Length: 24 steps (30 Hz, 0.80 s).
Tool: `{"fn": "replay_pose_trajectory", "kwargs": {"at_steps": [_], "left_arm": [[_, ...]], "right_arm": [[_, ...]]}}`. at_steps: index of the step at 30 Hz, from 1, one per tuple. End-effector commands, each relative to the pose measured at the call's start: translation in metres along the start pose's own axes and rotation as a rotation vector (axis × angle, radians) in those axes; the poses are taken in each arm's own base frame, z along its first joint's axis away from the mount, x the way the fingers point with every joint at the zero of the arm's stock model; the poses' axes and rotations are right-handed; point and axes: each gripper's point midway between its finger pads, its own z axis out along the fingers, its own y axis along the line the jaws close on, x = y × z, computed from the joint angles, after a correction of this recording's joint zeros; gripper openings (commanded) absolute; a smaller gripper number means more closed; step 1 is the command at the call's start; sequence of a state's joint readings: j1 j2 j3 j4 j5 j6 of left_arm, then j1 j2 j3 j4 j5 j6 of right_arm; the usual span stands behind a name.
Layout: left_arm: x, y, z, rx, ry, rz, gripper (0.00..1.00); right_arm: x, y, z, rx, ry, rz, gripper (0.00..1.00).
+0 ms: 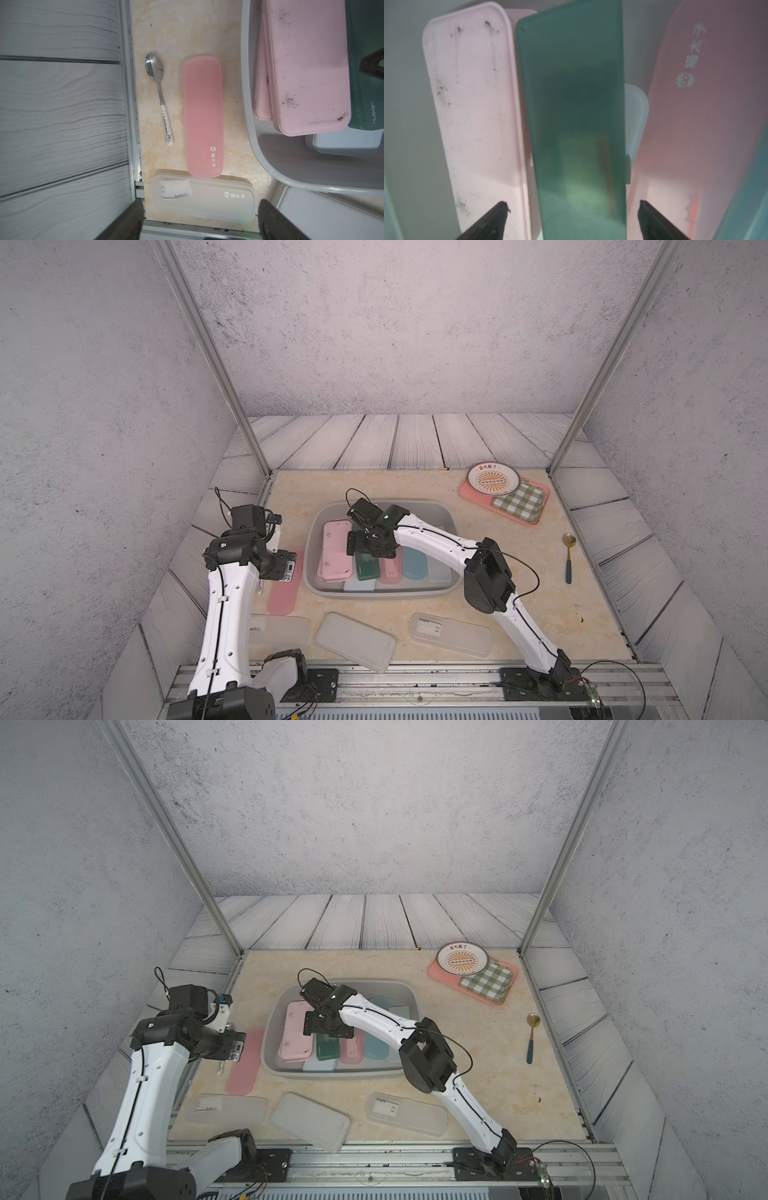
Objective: Put the pencil case into the storage box
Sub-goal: Place the pencil case at the storage box, then pick up the pencil case from the center of the board.
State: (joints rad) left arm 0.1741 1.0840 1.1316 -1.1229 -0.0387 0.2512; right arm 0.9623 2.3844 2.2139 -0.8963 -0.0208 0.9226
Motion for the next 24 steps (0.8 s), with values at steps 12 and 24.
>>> {"fn": "replay_pose_trajectory", "kwargs": {"at_steps": [12, 24], "left_arm": [[-0.017, 0.008, 0.092, 0.037, 0.129, -0.113, 0.81], [0.031, 0.010, 0.142, 0.196, 0.223, -0.045, 0.97]], "right_arm": [[0.003, 0.044, -0.130, -0.420, -0.191, -0.197, 0.99], [0.006, -0.025, -0.222, -0.512, -0.402, -0.137, 0.99]]}}
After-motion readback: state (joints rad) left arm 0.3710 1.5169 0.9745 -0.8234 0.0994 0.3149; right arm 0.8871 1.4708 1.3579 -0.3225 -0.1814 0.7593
